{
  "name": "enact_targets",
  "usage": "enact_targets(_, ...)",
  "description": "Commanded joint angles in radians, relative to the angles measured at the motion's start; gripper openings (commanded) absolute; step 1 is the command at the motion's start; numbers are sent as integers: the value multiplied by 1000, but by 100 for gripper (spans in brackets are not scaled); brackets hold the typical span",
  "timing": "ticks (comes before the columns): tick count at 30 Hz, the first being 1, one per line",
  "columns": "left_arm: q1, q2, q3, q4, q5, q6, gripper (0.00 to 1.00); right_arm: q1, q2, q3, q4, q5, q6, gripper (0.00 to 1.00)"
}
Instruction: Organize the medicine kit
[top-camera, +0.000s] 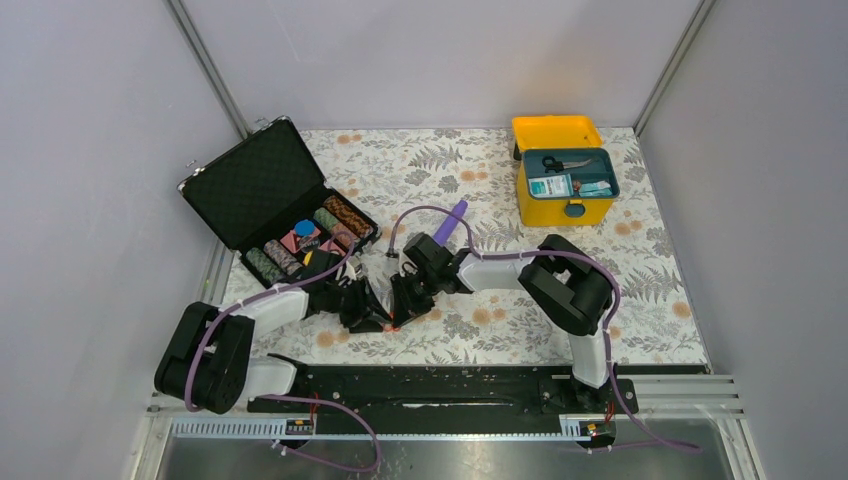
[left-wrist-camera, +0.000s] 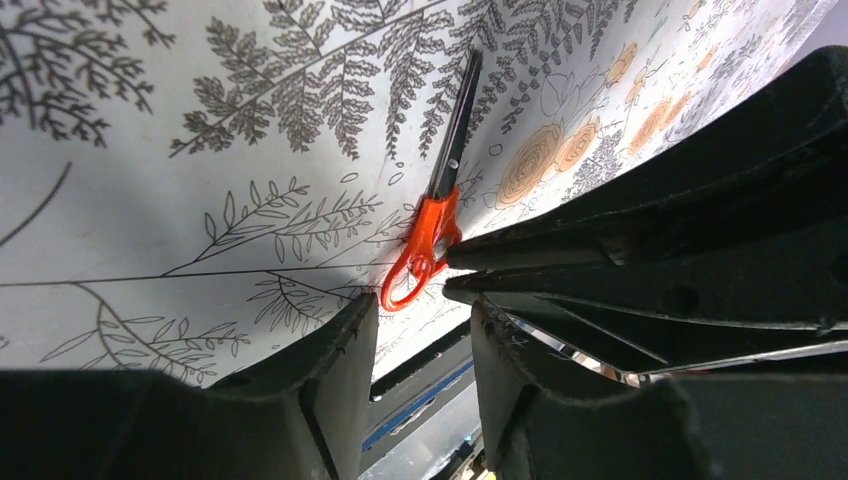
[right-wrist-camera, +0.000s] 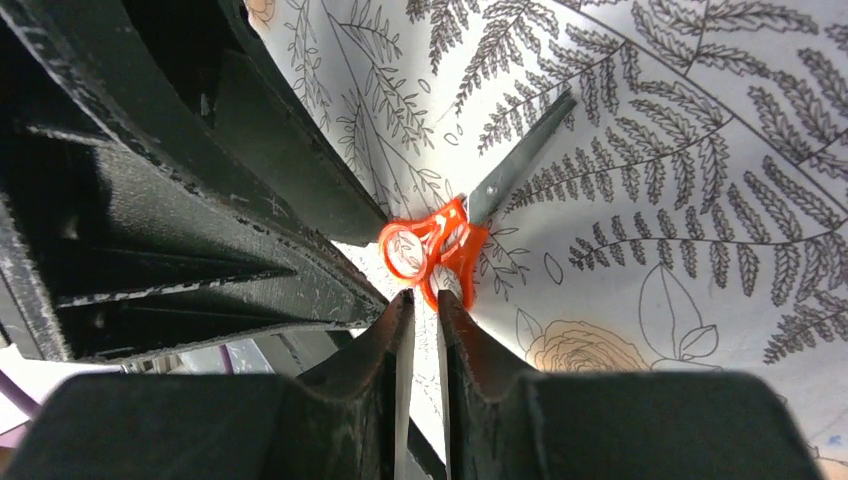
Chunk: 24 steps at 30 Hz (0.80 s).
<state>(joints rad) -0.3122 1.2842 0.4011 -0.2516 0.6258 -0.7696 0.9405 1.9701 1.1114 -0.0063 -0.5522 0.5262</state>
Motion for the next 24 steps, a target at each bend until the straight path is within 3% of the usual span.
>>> enact_targets(1, 1, 59, -41, -9, -94, -3, 40, 4, 32, 0, 12, 5, 28, 21)
enact_targets(8, 6, 89, -47, 12, -99, -1, 27, -8, 58, -12, 12, 2, 51, 20)
enact_targets(10, 5, 91, -40, -17, -117, 0, 28, -19, 57, -24, 16, 2, 61, 20)
enact_targets(14, 6, 78, -28, -68, -161, 4, 41, -46, 22, -70, 117, -75, 79, 20)
enact_targets(19, 7, 91, -34, -58, -180, -7, 39, -47, 0, -107, 204, -117, 103, 20)
enact_targets(24, 9, 111, -34, -74, -209, -16, 30, -71, 33, -117, 204, -107, 135, 20)
